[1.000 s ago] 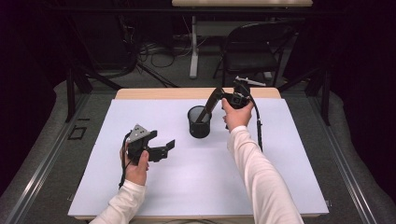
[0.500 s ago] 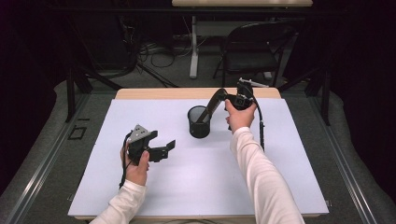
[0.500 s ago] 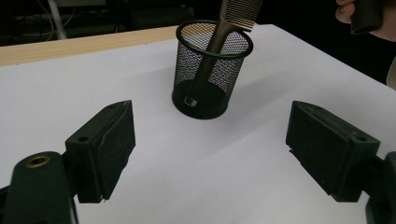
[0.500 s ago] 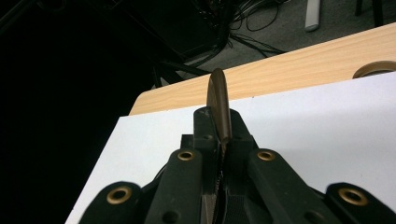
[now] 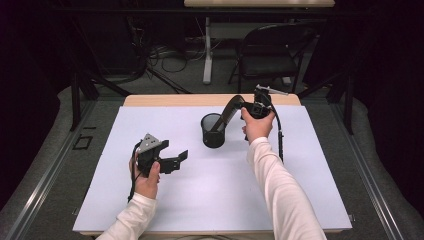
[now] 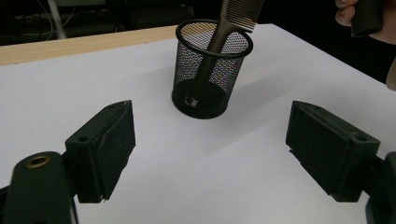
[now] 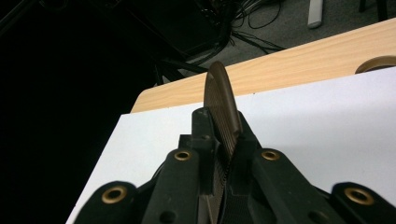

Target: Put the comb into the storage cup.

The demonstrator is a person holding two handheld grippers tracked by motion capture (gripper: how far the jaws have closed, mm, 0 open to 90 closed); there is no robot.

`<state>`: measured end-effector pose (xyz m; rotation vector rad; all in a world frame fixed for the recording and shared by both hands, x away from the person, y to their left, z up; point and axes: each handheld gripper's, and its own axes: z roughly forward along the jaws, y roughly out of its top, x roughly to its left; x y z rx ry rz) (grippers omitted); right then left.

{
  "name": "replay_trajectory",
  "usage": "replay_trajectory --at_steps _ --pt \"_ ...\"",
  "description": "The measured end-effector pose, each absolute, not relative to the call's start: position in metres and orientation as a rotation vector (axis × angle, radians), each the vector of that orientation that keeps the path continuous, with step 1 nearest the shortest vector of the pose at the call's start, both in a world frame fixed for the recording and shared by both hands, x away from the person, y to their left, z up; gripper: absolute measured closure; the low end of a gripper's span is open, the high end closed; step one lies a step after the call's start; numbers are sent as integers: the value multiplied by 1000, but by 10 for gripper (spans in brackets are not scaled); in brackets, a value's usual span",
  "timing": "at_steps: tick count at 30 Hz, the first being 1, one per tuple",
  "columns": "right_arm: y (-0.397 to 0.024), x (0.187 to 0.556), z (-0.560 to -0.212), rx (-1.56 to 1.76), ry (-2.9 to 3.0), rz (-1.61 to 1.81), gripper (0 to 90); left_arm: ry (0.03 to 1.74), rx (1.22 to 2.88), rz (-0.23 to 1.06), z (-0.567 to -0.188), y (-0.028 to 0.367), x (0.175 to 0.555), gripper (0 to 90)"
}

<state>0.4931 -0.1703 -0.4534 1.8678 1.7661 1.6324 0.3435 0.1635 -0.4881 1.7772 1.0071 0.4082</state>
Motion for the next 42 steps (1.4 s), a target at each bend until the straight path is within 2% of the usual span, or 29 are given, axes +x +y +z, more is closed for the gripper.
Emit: replay_trajectory --at_steps 4,12,24,42 --pt "-171 493 -456 1870 1769 1632 796 1007 1777 409 -488 163 343 157" --pt "-171 493 -459 1883 1785 1634 644 1004 1781 407 -489 163 344 157" --pt "-169 493 -460 1836 1819 1627 507 1006 1779 409 -488 163 343 158" --pt "-169 491 -458 1778 1858 1593 438 1007 1778 408 -488 163 343 158"
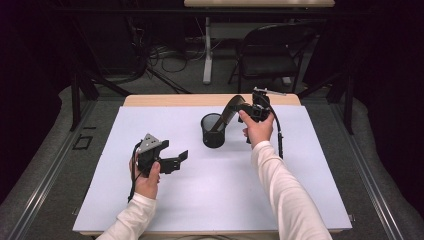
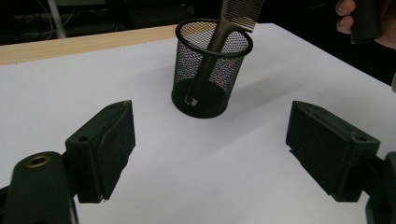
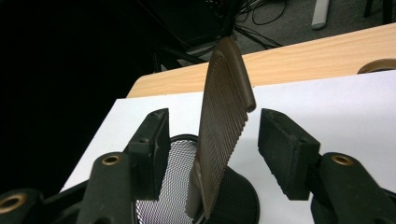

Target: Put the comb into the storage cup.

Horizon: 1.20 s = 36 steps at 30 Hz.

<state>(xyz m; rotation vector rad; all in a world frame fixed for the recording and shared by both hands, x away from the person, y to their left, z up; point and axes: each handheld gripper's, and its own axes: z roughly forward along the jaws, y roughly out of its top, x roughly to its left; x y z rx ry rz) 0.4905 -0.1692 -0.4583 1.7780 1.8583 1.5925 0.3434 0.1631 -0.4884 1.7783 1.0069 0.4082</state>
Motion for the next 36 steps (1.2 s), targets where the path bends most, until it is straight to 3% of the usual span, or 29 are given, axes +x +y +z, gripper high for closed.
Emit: replay_trajectory --at_steps 18,36 --pt "-168 479 -452 1644 1973 1519 374 1013 1777 408 -489 164 345 157" --pt "-174 456 -444 1473 2068 1394 382 1029 1764 391 -489 169 350 158"
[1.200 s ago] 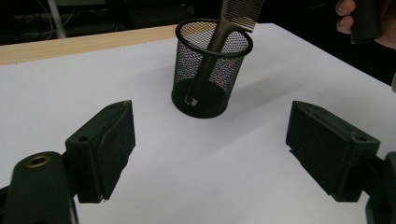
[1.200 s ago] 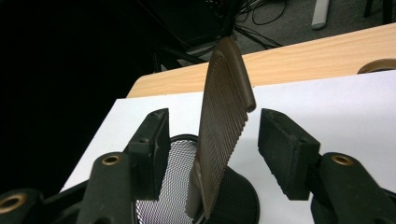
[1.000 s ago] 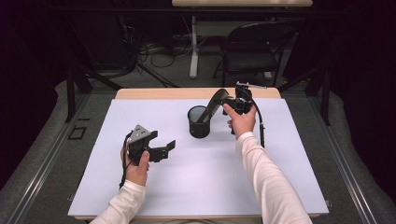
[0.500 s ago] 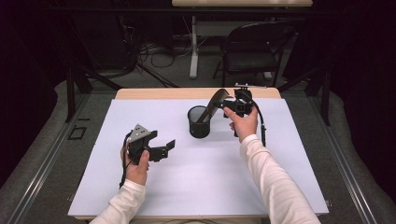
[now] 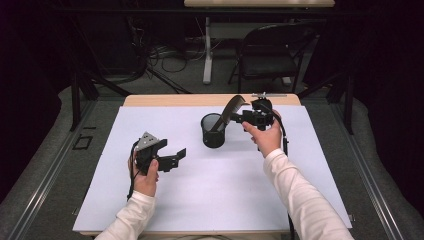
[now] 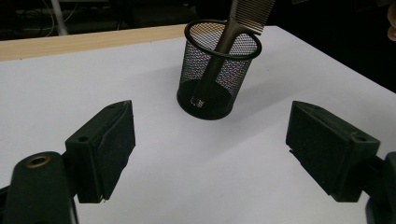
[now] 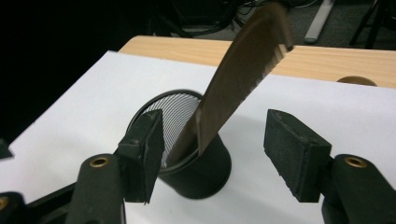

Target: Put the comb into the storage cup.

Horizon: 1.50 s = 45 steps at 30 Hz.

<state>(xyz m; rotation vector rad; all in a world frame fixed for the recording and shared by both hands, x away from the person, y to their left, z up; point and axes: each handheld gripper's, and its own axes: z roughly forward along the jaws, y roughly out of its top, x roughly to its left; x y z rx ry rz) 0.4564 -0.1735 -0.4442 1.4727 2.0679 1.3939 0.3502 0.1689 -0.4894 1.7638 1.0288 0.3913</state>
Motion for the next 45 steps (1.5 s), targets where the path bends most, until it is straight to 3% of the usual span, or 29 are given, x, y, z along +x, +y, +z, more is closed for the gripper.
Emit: replay_trajectory --at_steps 4,11,17,45 --pt "-172 446 -442 1416 2124 1389 434 1028 1753 383 -488 170 351 158" --pt "-167 427 -438 1358 2154 1400 446 1036 1741 379 -485 175 351 157" --pt "-162 414 -435 1336 2185 1400 344 1036 1743 376 -479 181 351 158" --pt "-162 361 -438 1136 2134 1481 126 991 1758 362 -466 197 351 158"
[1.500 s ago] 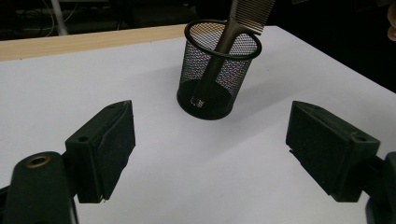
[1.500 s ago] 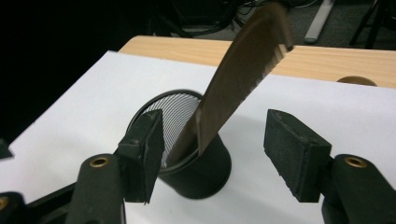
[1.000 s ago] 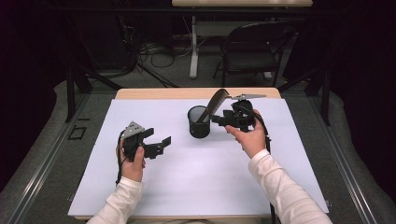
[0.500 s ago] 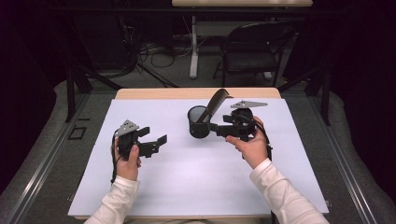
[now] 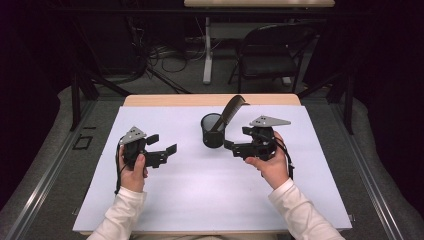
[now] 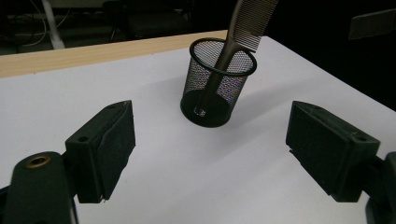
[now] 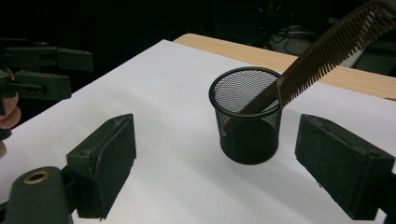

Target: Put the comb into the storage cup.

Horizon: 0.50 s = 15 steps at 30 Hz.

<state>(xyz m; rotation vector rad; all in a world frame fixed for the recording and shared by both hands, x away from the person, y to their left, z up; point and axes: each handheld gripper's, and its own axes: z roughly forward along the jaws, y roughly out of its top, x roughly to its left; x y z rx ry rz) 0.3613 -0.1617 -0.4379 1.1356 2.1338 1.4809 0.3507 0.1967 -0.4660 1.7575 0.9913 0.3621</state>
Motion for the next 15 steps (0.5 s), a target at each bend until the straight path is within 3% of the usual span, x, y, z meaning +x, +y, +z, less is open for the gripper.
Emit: replay_trajectory --at_steps 15 --pt "-167 328 -450 1105 2078 1472 127 961 1768 378 -460 203 349 157"
